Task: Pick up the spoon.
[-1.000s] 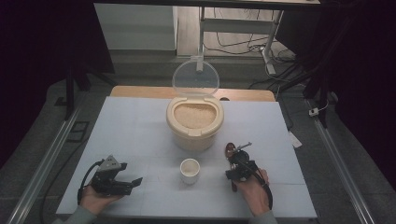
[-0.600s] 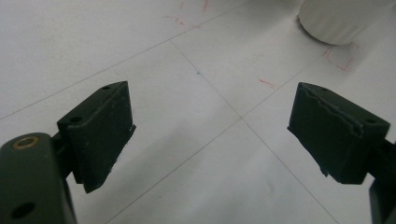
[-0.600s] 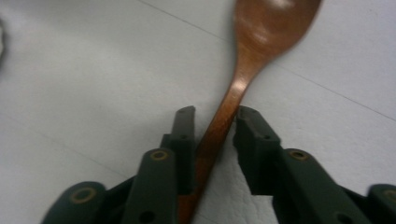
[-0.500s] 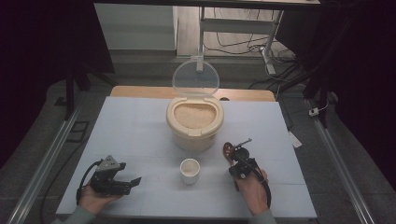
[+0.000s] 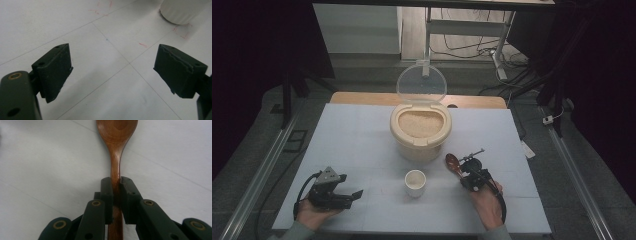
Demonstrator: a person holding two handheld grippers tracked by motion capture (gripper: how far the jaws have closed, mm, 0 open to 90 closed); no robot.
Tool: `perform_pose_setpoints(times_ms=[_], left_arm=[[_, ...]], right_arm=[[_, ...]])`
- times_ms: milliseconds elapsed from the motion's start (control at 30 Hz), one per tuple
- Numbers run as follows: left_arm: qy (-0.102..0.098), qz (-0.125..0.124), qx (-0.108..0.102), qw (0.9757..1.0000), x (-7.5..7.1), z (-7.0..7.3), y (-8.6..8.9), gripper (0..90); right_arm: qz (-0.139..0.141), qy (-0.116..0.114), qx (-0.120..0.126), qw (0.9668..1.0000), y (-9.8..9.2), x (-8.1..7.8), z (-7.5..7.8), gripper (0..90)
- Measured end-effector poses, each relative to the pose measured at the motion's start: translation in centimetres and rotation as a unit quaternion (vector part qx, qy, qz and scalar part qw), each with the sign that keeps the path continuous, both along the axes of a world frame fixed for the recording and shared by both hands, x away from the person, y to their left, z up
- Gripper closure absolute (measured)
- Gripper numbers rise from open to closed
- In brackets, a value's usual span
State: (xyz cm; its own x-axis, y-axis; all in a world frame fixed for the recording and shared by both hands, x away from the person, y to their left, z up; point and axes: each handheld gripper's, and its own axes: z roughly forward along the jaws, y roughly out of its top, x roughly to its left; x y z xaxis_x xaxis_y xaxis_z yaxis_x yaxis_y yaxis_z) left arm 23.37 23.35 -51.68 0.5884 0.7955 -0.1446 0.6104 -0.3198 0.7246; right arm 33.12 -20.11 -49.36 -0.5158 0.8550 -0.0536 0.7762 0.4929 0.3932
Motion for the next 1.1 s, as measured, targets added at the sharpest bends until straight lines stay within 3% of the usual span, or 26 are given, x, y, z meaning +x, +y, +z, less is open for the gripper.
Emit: perform_pose_setpoints(times_ms=[167,500,633,867,933,1100], left_arm=[[0.0,0.001,0.001,1.0,0.0,0.0,0.0,14.4],[0.001,0.0,0.003,1.0,0.1,-0.1,-0.1,14.7],[0.003,0.0,0.003,1.0,0.2,-0.1,-0.1,14.7],[0.004,0.003,0.002,1.0,0.3,-0.2,0.1,14.8],[0.003,0.003,0.001,1.0,0.3,-0.2,0.1,14.8],[0.001,0.001,0.003,1.0,0.3,-0.1,0.1,14.8]], right_arm=[[0.014,-0.006,0.045,0.9988,-1.5,-0.3,1.2,81.2],[0.054,-0.023,0.081,0.995,-3.3,-1.3,3.3,81.2],[0.093,-0.027,0.087,0.9914,-3.9,-2.1,4.1,81.2],[0.136,-0.041,0.103,0.9845,-4.2,-3.3,5.9,81.1],[0.142,-0.043,0.104,0.9834,-4.1,-3.5,6.1,81.1],[0.176,-0.042,0.114,0.9769,-3.3,-3.9,6.3,81.1]])
